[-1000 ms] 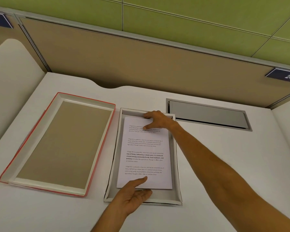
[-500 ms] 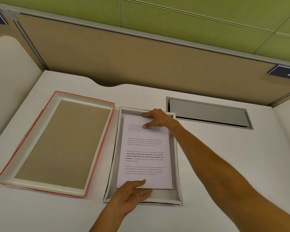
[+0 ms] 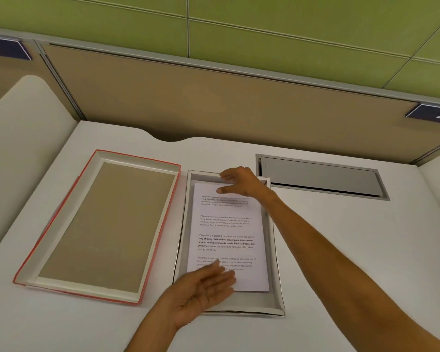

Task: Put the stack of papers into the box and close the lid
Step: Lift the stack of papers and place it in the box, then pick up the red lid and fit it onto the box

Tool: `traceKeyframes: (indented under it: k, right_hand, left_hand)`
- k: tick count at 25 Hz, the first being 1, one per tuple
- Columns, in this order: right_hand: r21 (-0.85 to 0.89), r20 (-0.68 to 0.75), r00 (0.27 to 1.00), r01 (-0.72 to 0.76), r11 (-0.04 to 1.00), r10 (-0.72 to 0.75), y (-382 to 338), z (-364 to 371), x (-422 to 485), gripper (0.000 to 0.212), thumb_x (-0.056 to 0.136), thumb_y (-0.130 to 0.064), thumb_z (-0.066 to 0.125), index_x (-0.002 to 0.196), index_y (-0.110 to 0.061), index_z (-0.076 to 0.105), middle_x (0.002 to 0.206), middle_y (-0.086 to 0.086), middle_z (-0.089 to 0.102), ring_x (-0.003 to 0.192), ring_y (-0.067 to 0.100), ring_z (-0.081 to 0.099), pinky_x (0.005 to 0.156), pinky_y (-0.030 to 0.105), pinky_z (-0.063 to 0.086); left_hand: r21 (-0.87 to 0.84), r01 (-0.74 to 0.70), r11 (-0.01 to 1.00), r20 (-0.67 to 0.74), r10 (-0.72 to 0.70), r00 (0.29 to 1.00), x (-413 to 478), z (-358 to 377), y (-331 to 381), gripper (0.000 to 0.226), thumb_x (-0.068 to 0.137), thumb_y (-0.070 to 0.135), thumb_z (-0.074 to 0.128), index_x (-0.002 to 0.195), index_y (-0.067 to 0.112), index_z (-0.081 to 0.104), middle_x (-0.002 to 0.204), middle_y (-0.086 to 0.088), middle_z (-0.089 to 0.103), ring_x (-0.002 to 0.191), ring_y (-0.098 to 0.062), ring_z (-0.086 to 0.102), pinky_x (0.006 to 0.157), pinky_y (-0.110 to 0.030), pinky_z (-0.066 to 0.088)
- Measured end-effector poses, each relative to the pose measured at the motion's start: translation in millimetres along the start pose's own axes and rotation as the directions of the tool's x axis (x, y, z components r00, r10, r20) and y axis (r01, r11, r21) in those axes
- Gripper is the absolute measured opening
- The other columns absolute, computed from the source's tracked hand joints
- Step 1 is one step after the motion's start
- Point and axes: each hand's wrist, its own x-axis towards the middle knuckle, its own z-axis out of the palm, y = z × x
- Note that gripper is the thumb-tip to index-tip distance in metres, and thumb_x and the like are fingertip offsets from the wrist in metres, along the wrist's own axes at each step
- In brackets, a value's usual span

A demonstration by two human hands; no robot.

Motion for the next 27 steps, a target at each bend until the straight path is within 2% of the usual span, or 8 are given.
traceKeyframes:
  k: [2, 5, 8, 11, 14, 17, 20, 27]
  right_hand:
    - [0.130, -0.102, 0.995, 0.003, 0.992, 0.010, -18.0, 8.5, -10.0, 0.063, 0.074, -0.031, 0.084, 0.128, -0.005, 0.062, 0.125, 0.011, 0.068, 0.113, 0.022, 0.067, 0.096, 0.021, 0.049]
    - [0.364, -0.215, 0.971, -0.018, 0.931, 0.103, -50.5, 48.2, -31.9, 0.062, 0.071, -0.027, 0.087, 0.124, -0.004, 0.065, 0.119, 0.011, 0.071, 0.106, 0.020, 0.068, 0.087, 0.018, 0.051]
    - [0.645, -0.205, 0.941, -0.077, 0.761, 0.269, -80.6, 101.9, -51.6, 0.064, 0.067, -0.020, 0.090, 0.123, -0.003, 0.063, 0.117, 0.013, 0.069, 0.102, 0.023, 0.069, 0.086, 0.026, 0.057]
    - [0.738, -0.136, 0.930, -0.134, 0.662, 0.340, -106.1, 151.1, -58.9, 0.066, 0.067, -0.016, 0.090, 0.125, -0.004, 0.060, 0.120, 0.013, 0.067, 0.105, 0.022, 0.066, 0.090, 0.025, 0.055]
    - [0.682, -0.148, 0.931, -0.148, 0.716, 0.333, -122.8, 187.9, -60.4, 0.063, 0.071, -0.011, 0.086, 0.128, -0.005, 0.057, 0.123, 0.006, 0.064, 0.101, 0.009, 0.057, 0.083, 0.016, 0.047]
    - [0.648, -0.175, 0.934, -0.128, 0.750, 0.311, -126.4, 210.1, -57.3, 0.053, 0.074, 0.001, 0.080, 0.122, -0.004, 0.057, 0.119, 0.008, 0.066, 0.105, 0.014, 0.063, 0.081, 0.019, 0.051]
    - [0.645, -0.195, 0.936, -0.101, 0.758, 0.291, -122.9, 222.3, -56.4, 0.048, 0.075, 0.009, 0.076, 0.117, -0.006, 0.058, 0.112, 0.013, 0.069, 0.099, 0.025, 0.069, 0.083, 0.035, 0.061]
    - [0.647, -0.113, 0.965, -0.110, 0.755, 0.237, -114.5, 215.8, -59.3, 0.058, 0.074, 0.007, 0.076, 0.126, -0.006, 0.054, 0.120, 0.013, 0.067, 0.108, 0.029, 0.067, 0.091, 0.035, 0.058]
  left_hand:
    - [0.112, -0.321, 0.940, -0.031, 0.326, 0.945, -8.7, -11.3, 38.1, 0.042, 0.063, 0.010, 0.087, 0.101, -0.002, 0.073, 0.116, -0.027, 0.071, 0.106, -0.035, 0.072, 0.080, -0.040, 0.061]
    - [0.395, -0.679, 0.619, -0.216, 0.781, 0.586, -24.9, -36.1, 110.2, 0.033, 0.073, 0.001, 0.081, 0.105, 0.004, 0.069, 0.110, -0.016, 0.074, 0.097, -0.020, 0.073, 0.095, -0.038, 0.056]
    - [0.769, -0.538, 0.346, -0.265, 0.938, 0.223, -36.7, -84.1, 172.2, 0.030, 0.081, 0.003, 0.075, 0.109, 0.006, 0.066, 0.109, -0.013, 0.072, 0.095, -0.019, 0.071, 0.094, -0.035, 0.052]
    - [0.949, -0.258, 0.179, -0.181, 0.983, 0.019, -49.0, -142.3, 209.5, 0.028, 0.080, 0.006, 0.075, 0.106, 0.008, 0.065, 0.109, -0.019, 0.072, 0.098, -0.035, 0.069, 0.087, -0.030, 0.046]
    - [0.991, -0.051, 0.124, -0.125, 0.992, -0.025, -63.6, -183.3, 220.8, 0.035, 0.077, 0.003, 0.077, 0.109, 0.006, 0.063, 0.112, -0.023, 0.068, 0.100, -0.044, 0.065, 0.088, -0.046, 0.050]
    - [0.986, 0.060, 0.153, -0.157, 0.986, 0.060, -71.3, -205.7, 216.3, 0.050, 0.077, 0.008, 0.080, 0.122, 0.004, 0.058, 0.119, -0.025, 0.065, 0.103, -0.048, 0.063, 0.088, -0.058, 0.051]
    - [0.976, 0.156, 0.154, -0.173, 0.978, 0.120, -69.6, -217.7, 204.1, 0.046, 0.082, 0.006, 0.075, 0.124, -0.001, 0.058, 0.114, -0.031, 0.068, 0.099, -0.054, 0.064, 0.085, -0.063, 0.051]
    - [0.930, 0.195, 0.313, -0.343, 0.928, 0.146, -77.7, -204.8, 199.9, 0.023, 0.091, 0.001, 0.054, 0.112, -0.007, 0.054, 0.103, -0.038, 0.063, 0.091, -0.057, 0.062, 0.077, -0.057, 0.051]
